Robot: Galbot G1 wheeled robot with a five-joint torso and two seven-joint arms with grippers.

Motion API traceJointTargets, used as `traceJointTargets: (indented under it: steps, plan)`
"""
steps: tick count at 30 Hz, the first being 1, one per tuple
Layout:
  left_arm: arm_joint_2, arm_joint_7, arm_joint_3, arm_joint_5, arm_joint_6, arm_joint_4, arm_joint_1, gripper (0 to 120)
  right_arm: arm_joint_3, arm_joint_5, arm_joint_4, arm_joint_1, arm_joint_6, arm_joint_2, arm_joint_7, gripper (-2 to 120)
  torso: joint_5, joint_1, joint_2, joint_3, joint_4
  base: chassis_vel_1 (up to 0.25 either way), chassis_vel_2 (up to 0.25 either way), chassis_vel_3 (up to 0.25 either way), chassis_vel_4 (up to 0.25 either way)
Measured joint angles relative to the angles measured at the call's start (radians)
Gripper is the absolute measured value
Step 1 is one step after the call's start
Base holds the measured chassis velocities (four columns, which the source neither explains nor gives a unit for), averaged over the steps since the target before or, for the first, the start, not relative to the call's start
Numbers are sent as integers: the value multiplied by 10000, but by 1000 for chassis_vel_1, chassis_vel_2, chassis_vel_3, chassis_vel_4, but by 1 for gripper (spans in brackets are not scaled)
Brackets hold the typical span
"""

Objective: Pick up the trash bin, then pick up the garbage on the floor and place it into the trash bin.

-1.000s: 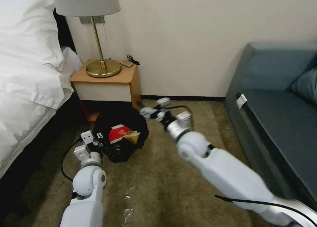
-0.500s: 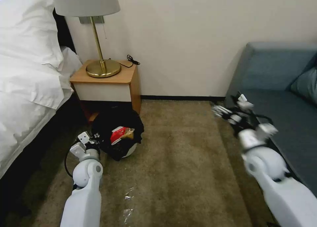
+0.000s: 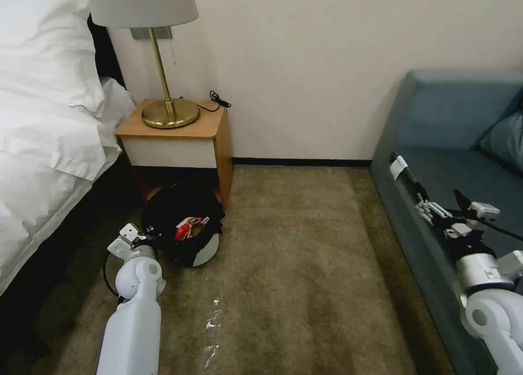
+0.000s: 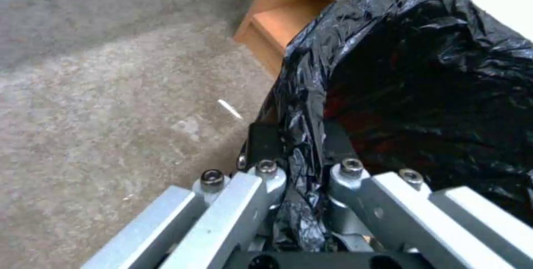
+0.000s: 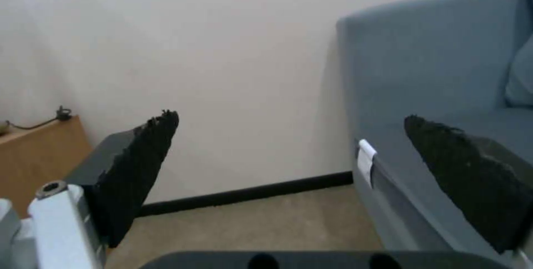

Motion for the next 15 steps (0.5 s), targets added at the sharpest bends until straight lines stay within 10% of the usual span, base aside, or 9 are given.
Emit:
traceJointTargets:
  steps: [5, 15]
  plan:
    - [3, -59, -87, -222, 55, 7, 81, 4, -172, -188, -93, 51, 31, 127, -72, 100, 0, 0, 0, 0, 4, 0, 0, 0, 0]
    - [84, -73, -142, -358, 91, -454, 314, 44, -594, -343, -387, 455, -90, 152, -30, 100, 0, 0, 0, 0, 1, 0, 0, 0, 0]
